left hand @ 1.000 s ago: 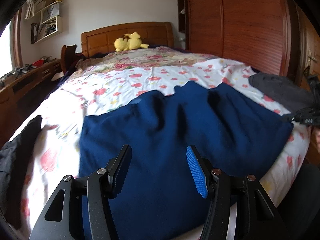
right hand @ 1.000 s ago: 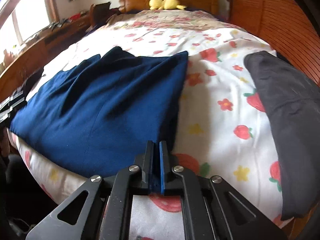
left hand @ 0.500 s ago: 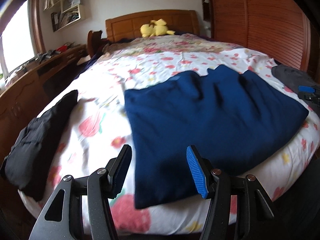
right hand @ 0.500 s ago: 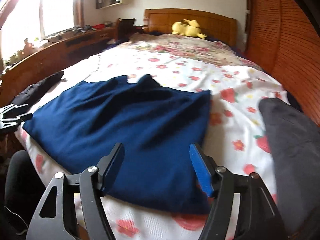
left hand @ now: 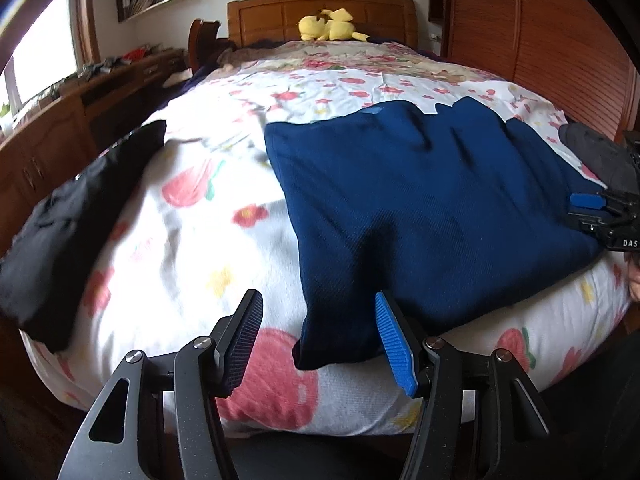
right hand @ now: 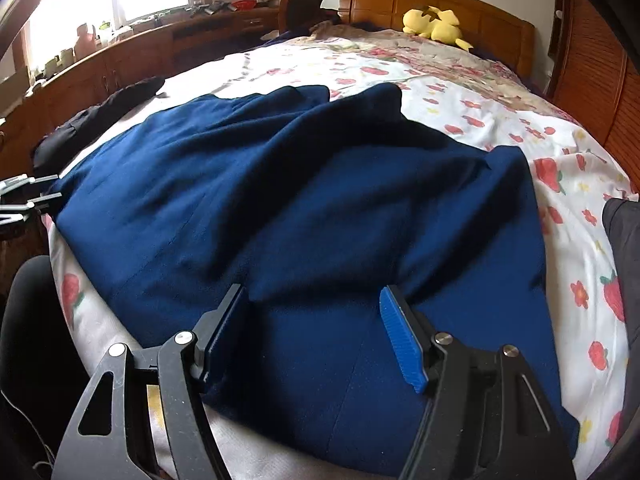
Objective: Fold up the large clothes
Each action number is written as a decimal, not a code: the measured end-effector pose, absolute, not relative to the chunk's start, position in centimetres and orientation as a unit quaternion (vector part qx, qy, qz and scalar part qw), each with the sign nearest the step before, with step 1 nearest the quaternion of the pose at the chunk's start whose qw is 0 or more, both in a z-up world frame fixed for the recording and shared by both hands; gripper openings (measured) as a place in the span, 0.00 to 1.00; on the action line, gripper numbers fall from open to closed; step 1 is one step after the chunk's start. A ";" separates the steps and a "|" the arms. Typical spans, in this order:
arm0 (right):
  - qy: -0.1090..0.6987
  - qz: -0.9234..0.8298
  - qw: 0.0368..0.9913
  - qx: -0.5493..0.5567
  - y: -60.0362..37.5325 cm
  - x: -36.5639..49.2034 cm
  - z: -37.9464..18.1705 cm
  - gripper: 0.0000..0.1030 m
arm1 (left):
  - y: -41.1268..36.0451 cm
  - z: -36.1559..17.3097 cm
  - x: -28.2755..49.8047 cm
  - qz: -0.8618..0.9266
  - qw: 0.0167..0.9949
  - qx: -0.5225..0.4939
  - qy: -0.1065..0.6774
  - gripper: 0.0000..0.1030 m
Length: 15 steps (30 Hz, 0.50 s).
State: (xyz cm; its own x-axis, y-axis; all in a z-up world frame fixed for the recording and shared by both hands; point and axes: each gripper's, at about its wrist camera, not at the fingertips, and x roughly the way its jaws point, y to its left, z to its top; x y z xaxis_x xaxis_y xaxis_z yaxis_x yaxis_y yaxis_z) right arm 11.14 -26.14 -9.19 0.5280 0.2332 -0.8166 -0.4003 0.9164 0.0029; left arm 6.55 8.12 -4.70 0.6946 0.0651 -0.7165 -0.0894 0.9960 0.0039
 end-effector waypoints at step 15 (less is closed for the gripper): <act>0.436 0.189 0.876 -0.087 -26.7 10.8 -9.4 0.67 | 9.4 -5.5 6.1 0.040 0.915 -0.107 0.388 0.55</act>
